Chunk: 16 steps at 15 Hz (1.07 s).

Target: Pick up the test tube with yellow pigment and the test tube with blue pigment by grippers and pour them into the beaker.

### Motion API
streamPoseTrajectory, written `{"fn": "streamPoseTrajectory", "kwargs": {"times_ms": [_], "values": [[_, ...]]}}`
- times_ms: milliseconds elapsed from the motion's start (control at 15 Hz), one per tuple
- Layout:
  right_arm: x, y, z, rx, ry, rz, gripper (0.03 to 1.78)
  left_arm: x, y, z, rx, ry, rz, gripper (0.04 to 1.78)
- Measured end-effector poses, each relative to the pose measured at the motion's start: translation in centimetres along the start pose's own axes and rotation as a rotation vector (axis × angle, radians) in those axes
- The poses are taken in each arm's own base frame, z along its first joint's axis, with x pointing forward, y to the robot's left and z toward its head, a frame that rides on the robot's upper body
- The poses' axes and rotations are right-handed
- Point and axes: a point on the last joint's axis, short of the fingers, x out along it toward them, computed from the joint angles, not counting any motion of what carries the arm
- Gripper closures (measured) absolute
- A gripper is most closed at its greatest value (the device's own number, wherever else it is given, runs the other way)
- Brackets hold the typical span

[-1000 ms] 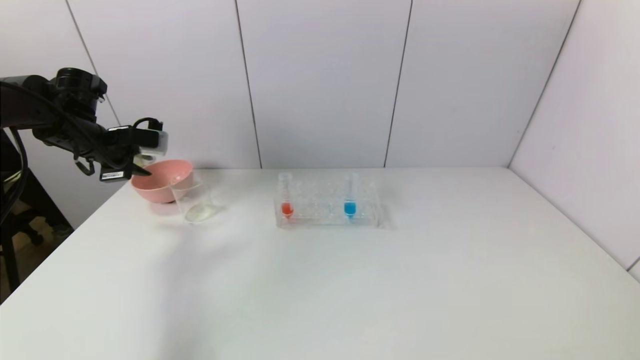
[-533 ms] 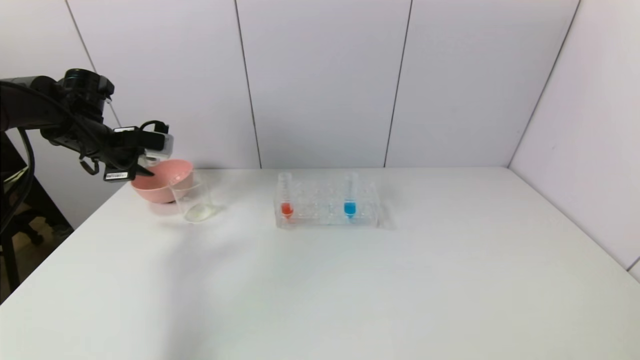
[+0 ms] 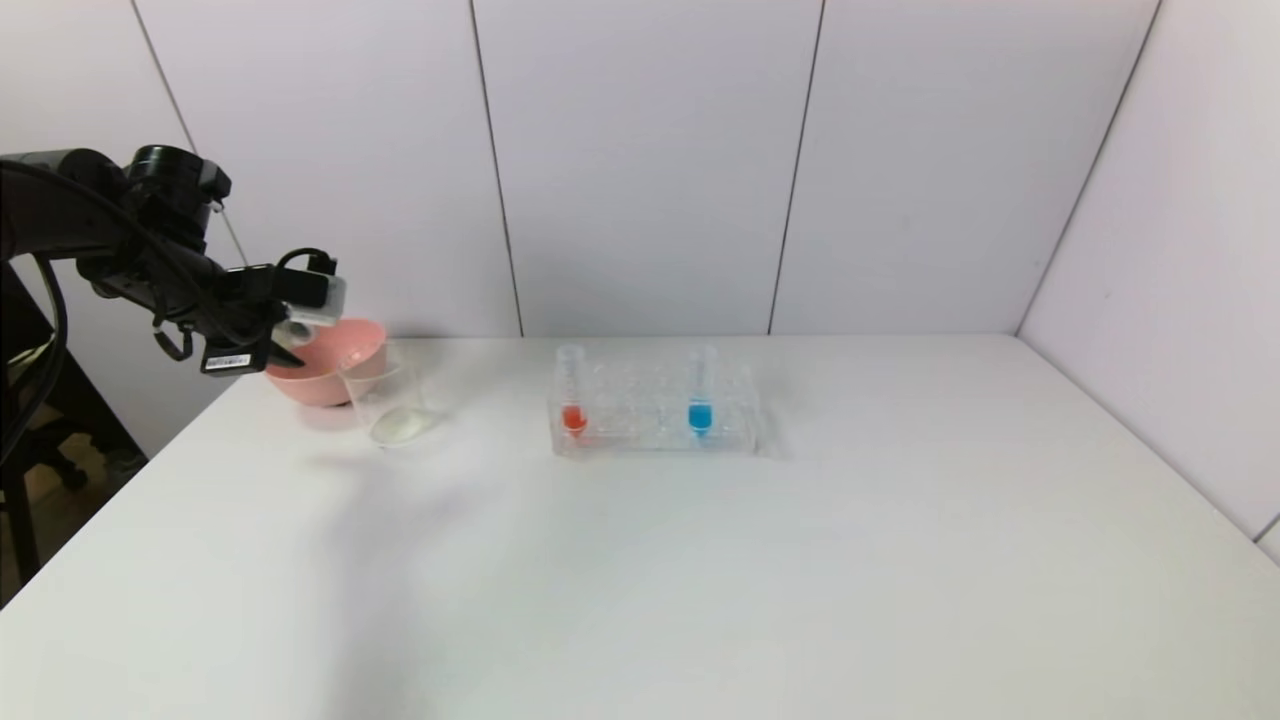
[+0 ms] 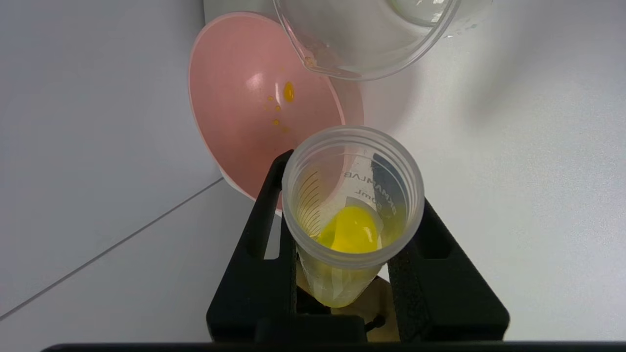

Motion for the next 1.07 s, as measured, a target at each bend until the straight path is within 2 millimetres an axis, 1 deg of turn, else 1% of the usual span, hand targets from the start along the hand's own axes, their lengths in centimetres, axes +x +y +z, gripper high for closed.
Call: {"fn": "streamPoseTrajectory", "kwargs": {"times_ms": [467, 800, 1067], "values": [[0.0, 0.0, 0.0, 0.0, 0.0, 0.0, 0.1, 0.0, -0.31, 0.24, -0.019, 0.0, -0.03, 1.28], [0.0, 0.0, 0.0, 0.0, 0.0, 0.0, 0.1, -0.23, -0.3, 0.28, -0.017, 0.033, -0.028, 1.28], [0.0, 0.0, 0.0, 0.0, 0.0, 0.0, 0.1, -0.06, -0.3, 0.81, -0.005, 0.087, -0.03, 1.28]]}}
